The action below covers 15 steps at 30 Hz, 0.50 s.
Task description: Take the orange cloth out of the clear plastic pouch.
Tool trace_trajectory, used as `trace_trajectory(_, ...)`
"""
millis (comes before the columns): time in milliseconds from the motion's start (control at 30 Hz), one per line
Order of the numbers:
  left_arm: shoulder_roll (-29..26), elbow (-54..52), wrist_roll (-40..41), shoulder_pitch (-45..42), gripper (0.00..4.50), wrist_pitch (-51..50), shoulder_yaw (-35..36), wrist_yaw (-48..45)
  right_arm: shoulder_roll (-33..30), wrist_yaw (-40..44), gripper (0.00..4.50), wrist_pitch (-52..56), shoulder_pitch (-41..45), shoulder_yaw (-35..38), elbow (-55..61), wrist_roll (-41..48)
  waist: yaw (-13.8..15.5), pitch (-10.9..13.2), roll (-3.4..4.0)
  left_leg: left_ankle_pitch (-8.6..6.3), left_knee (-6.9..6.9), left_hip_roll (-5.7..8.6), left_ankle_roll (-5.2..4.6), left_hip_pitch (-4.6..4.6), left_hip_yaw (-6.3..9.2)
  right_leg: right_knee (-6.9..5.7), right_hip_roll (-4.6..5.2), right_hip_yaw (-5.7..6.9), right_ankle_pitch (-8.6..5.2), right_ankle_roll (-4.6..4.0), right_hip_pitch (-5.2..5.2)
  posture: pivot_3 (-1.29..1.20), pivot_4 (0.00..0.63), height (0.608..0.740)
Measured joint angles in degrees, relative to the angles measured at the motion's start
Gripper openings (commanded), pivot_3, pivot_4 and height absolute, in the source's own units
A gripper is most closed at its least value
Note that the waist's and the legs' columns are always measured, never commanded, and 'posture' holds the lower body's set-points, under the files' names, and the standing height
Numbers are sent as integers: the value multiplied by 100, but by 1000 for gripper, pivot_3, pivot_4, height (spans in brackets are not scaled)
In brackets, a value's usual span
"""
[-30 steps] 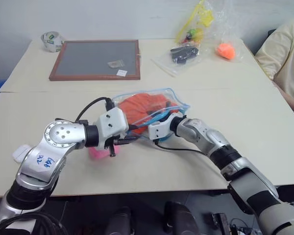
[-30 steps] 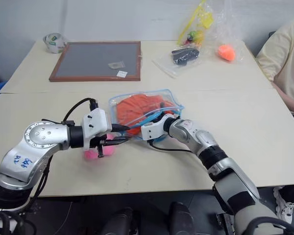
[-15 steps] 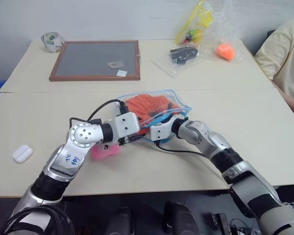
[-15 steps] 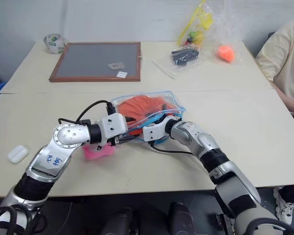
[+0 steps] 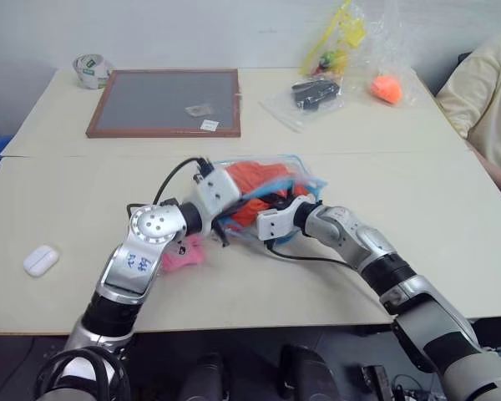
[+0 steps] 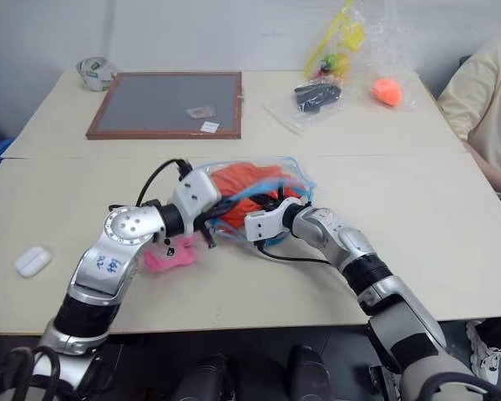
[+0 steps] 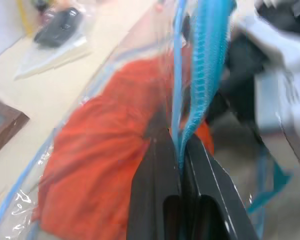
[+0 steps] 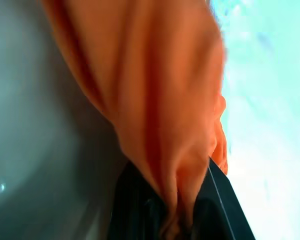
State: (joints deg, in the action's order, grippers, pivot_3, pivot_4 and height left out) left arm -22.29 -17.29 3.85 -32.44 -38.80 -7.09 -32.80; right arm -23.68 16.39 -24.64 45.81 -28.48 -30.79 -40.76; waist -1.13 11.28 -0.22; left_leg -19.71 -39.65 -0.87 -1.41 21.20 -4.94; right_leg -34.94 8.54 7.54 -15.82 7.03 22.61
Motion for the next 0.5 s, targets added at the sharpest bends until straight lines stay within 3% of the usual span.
trace_trajectory(133,364,76,105,-196,0,-417,257,419,-204,337,16,-1,-232,35,496,102,25,0,0,0,1,0,0,3,4,6,-1,3,0,0,0,0,150,740)
trace_trajectory(267,370,350,68,-335,0,-429,247,619,-397,951,16,189,-626,161,1252,334,53,2,2,0,1,0,0,2,0,4,-2,1,0,0,2,0,150,740)
trace_trajectory(500,77,488,-182,-272,0,62,-199,581,-562,2739,16,1611,-1199,678,3080,2028,99,2,3,-1,1,-1,0,5,1,5,-3,2,0,0,4,0,150,740)
